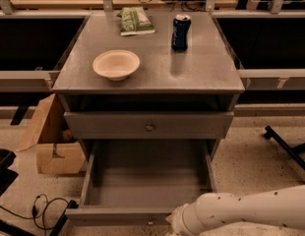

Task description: Close middle drawer

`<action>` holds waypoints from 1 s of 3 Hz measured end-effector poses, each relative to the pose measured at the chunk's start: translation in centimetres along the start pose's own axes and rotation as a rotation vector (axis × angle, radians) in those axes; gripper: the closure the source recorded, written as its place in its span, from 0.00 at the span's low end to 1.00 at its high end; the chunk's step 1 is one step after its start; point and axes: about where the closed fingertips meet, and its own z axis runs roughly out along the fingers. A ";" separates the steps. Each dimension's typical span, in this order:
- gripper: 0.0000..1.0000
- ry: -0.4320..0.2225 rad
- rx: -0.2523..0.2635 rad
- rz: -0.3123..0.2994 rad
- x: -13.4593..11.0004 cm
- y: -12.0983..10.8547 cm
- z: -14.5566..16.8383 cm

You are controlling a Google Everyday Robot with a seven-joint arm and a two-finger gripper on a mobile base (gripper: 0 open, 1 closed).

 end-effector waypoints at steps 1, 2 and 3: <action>0.18 0.000 0.000 0.000 0.0 0.0 0.0; 0.50 0.000 0.000 0.000 0.0 0.0 0.0; 0.73 0.000 0.000 0.000 0.0 0.0 0.0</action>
Offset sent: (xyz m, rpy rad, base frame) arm 0.0000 0.0000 0.0000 0.0000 0.0000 0.0000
